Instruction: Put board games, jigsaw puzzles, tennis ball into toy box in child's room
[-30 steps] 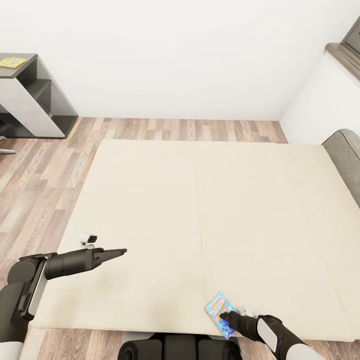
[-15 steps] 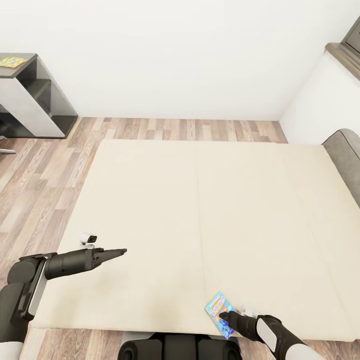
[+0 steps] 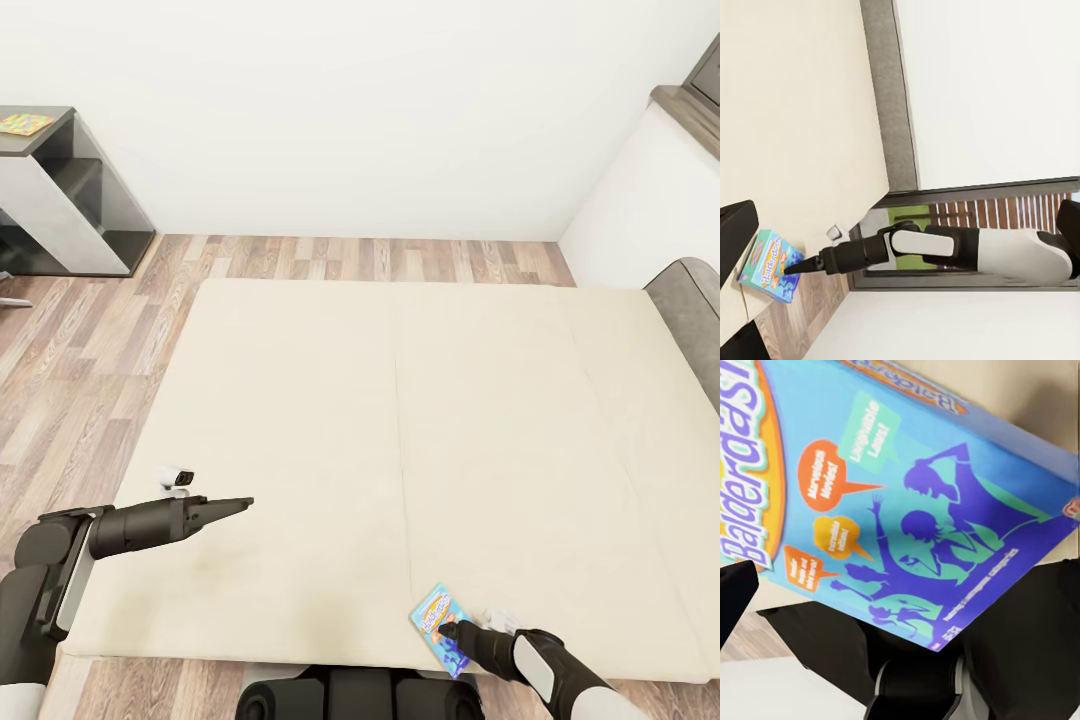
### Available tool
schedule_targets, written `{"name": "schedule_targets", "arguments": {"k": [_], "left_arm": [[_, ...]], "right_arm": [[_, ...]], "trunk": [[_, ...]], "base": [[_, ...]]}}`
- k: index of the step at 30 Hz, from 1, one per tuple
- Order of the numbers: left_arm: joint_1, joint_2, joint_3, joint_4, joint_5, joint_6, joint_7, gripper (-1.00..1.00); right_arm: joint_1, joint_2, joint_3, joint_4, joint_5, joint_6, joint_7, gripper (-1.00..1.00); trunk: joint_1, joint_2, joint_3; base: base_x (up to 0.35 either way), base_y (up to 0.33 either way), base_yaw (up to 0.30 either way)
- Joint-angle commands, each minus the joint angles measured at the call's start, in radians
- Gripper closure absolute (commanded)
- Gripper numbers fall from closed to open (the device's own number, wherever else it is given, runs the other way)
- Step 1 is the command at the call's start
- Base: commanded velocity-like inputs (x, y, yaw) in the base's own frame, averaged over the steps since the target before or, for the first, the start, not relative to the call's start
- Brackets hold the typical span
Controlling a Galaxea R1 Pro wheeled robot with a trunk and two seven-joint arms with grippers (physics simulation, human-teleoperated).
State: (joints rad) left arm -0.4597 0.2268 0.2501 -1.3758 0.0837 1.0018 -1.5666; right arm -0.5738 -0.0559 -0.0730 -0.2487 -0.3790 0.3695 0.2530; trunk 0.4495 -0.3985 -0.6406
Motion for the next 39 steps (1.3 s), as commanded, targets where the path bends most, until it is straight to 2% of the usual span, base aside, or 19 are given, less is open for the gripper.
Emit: {"name": "schedule_targets", "arguments": {"k": [1,39], "left_arm": [[0.000,0.000,0.000,0.000,-0.001,0.011,-0.004,-1.00],[0.000,0.000,-0.001,0.000,-0.001,0.011,-0.004,-1.00]], "right_arm": [[-0.002,-0.001,-0.008,-0.002,0.000,0.007,0.003,-1.00],[-0.014,-0.004,-0.022,-0.003,0.000,0.007,0.014,-1.00]], "trunk": [[0.001,-0.001,-0.001],[0.001,-0.001,-0.001]], "base": [[0.000,0.000,0.000],[0.000,0.000,0.000]]}}
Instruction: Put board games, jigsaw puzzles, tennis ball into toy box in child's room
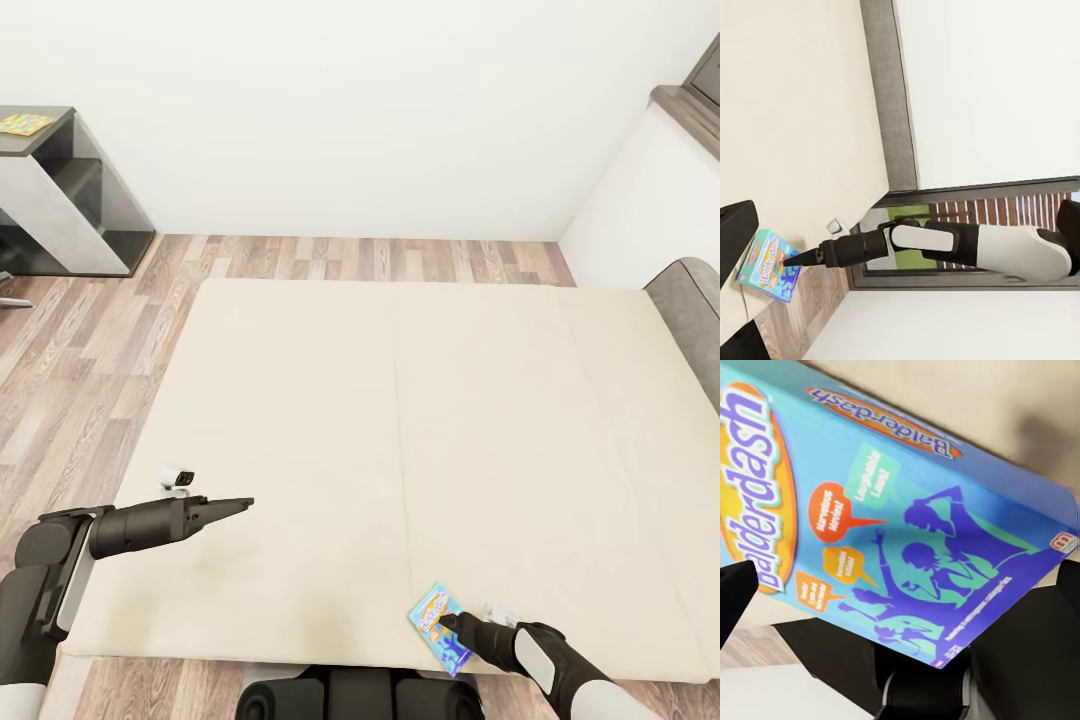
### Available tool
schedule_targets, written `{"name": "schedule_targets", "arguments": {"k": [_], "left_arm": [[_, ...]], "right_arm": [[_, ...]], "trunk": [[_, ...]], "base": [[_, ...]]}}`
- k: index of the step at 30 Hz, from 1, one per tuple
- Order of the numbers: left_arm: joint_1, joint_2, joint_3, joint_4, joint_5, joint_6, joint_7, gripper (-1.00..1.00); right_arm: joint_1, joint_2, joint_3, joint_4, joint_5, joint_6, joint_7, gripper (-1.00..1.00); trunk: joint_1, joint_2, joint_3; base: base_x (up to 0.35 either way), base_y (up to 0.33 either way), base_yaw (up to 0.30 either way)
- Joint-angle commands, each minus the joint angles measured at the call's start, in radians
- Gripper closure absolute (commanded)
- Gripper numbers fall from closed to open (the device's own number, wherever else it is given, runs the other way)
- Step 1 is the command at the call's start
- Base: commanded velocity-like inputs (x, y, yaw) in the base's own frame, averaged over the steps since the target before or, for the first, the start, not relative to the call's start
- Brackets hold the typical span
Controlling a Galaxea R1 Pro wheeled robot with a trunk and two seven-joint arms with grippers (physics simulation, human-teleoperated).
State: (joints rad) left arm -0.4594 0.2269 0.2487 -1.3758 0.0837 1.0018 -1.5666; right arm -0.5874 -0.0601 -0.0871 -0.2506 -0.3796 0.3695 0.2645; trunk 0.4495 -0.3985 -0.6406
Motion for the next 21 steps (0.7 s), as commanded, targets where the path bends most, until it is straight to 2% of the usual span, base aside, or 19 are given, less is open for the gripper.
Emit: {"name": "schedule_targets", "arguments": {"k": [1,8,16,21], "left_arm": [[0.000,0.000,0.000,0.000,-0.001,0.011,-0.004,-1.00],[-0.001,0.000,0.001,0.000,-0.001,0.011,-0.004,-1.00],[-0.001,0.000,0.000,0.000,-0.001,0.011,-0.004,-1.00],[-0.001,0.000,0.000,0.000,-0.001,0.011,-0.004,-1.00]], "right_arm": [[0.000,0.001,-0.009,-0.001,0.001,0.008,0.003,-1.00],[0.000,0.011,-0.009,-0.021,0.000,0.011,0.007,-1.00],[0.000,0.012,-0.009,-0.055,-0.006,0.017,0.097,-1.00],[0.000,0.011,-0.009,-0.057,-0.007,0.019,0.114,-1.00]], "trunk": [[0.001,-0.001,-0.001],[0.001,-0.001,-0.001],[0.001,-0.001,-0.001],[0.001,-0.001,-0.001]], "base": [[0.000,0.000,0.000],[0.000,0.000,0.000],[0.000,0.000,0.000],[0.000,0.000,0.000]]}}
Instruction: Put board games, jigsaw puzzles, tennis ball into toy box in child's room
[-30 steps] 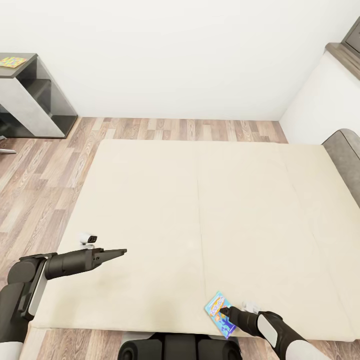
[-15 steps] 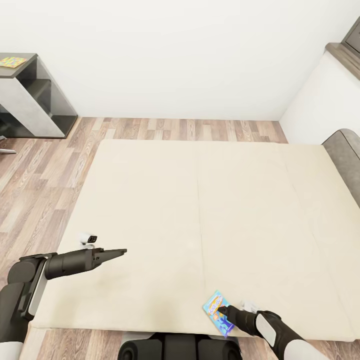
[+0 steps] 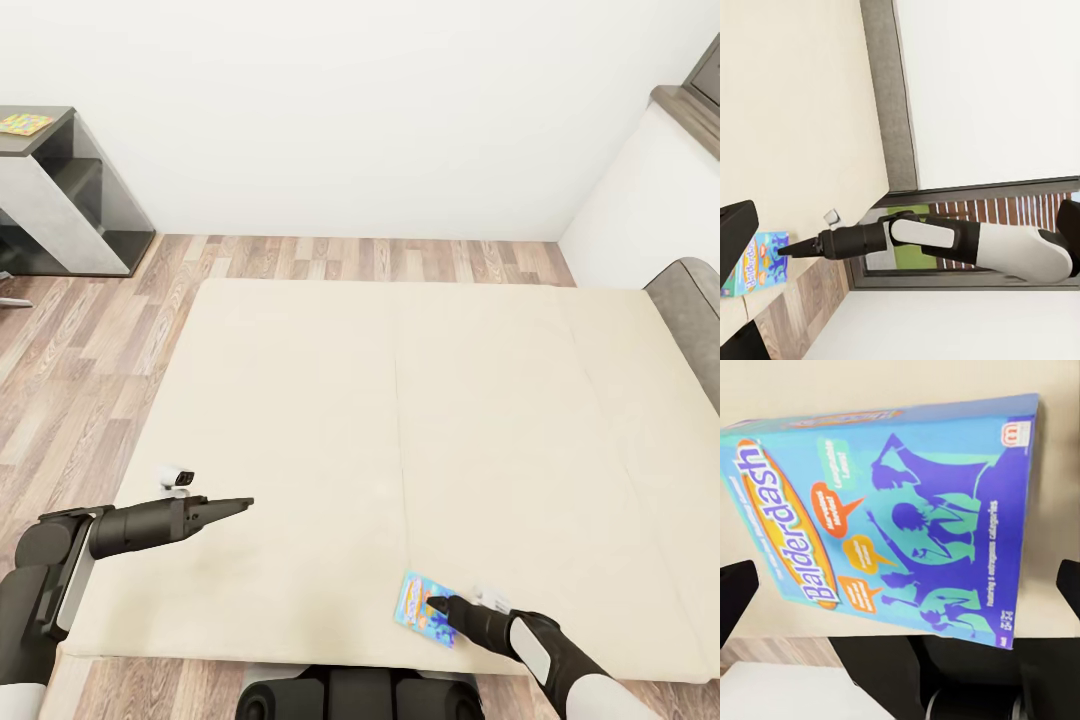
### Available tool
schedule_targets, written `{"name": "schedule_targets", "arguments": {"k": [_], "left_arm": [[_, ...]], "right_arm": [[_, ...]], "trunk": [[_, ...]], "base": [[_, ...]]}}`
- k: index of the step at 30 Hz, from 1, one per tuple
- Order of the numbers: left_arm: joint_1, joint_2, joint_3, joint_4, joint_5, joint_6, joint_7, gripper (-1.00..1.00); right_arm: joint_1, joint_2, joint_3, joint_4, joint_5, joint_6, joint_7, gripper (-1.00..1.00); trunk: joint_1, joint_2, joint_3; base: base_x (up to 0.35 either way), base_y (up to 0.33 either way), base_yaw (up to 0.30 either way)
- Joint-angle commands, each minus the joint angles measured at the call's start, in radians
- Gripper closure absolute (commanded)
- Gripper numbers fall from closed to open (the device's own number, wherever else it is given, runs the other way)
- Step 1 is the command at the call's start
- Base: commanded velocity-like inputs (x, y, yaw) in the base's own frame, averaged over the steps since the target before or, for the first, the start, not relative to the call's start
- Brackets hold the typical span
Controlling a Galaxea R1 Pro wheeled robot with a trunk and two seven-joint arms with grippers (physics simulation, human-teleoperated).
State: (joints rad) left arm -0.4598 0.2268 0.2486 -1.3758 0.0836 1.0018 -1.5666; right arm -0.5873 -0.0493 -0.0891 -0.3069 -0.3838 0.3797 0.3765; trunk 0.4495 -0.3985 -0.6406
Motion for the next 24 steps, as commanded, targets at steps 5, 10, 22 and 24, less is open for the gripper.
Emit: {"name": "schedule_targets", "arguments": {"k": [5,10,22,24], "left_arm": [[0.000,0.000,0.000,0.000,-0.001,0.011,-0.004,-1.00],[0.000,0.000,0.000,0.000,-0.001,0.011,-0.004,-1.00],[0.000,0.000,0.000,0.000,-0.001,0.011,-0.004,-1.00],[0.000,0.000,0.000,0.000,-0.001,0.011,-0.004,-1.00]], "right_arm": [[0.000,0.002,-0.008,-0.003,-0.003,0.010,0.008,-1.00],[0.000,0.003,-0.008,-0.003,-0.003,0.010,0.009,-1.00],[0.000,0.007,-0.008,-0.027,-0.003,0.011,0.007,-1.00],[0.000,0.011,-0.007,-0.038,-0.003,0.015,0.006,-1.00]], "trunk": [[0.001,-0.002,-0.001],[0.001,-0.002,-0.001],[0.001,-0.002,-0.001],[0.001,-0.002,-0.001]], "base": [[0.000,0.000,0.000],[0.000,0.000,0.000],[0.000,0.000,0.000],[0.000,0.000,0.000]]}}
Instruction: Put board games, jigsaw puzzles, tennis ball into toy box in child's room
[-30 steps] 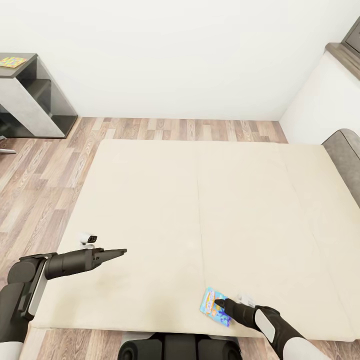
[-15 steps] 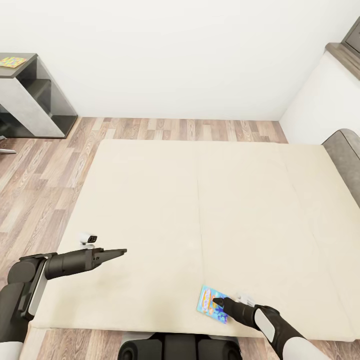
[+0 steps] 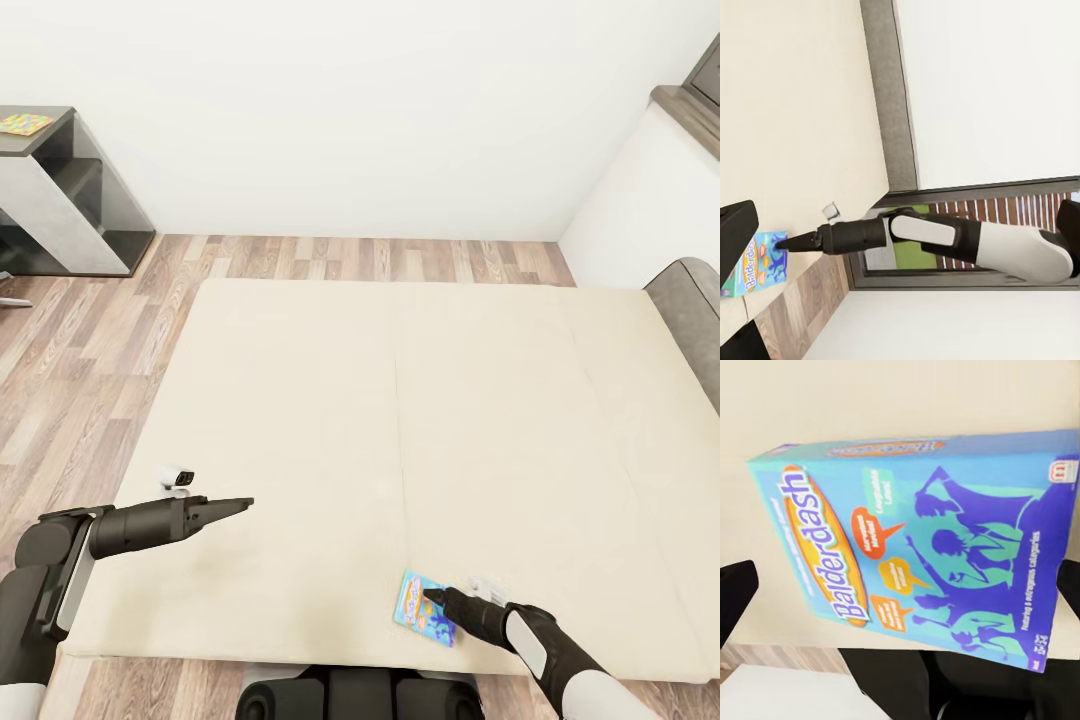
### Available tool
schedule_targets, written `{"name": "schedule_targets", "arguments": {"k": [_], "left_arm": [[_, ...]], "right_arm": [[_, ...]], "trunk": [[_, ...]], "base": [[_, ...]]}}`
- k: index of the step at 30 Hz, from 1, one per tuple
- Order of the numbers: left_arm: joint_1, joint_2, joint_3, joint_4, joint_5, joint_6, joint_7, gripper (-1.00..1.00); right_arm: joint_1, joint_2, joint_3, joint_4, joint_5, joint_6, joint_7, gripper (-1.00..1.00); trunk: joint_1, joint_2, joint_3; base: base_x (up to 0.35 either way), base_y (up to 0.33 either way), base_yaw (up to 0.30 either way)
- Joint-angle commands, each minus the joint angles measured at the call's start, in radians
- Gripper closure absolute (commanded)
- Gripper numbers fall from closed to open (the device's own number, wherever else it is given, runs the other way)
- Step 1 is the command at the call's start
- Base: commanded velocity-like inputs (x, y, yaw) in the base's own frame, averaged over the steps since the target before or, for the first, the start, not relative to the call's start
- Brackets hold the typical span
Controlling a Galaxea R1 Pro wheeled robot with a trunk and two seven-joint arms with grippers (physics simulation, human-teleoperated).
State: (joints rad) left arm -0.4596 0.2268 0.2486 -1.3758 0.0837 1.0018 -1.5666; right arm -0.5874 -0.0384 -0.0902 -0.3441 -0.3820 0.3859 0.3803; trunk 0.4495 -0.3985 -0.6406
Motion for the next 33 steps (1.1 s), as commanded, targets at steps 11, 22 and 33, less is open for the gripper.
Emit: {"name": "schedule_targets", "arguments": {"k": [11,22,33], "left_arm": [[0.000,0.000,0.000,0.000,-0.002,0.011,-0.004,-1.00],[0.000,0.000,0.000,0.000,-0.002,0.011,-0.004,-1.00],[0.000,0.000,0.000,0.000,-0.002,0.011,-0.004,-1.00]], "right_arm": [[-0.001,0.033,-0.005,-0.120,-0.002,0.085,-0.038,-1.00],[-0.008,0.029,-0.004,-0.146,-0.002,0.099,-0.082,-1.00],[-0.020,0.029,-0.004,-0.148,0.003,0.112,-0.125,-1.00]], "trunk": [[0.001,-0.001,-0.001],[0.001,-0.001,-0.001],[0.001,-0.001,-0.001]], "base": [[0.000,0.000,0.000],[0.000,0.000,0.000],[0.000,0.000,0.000]]}}
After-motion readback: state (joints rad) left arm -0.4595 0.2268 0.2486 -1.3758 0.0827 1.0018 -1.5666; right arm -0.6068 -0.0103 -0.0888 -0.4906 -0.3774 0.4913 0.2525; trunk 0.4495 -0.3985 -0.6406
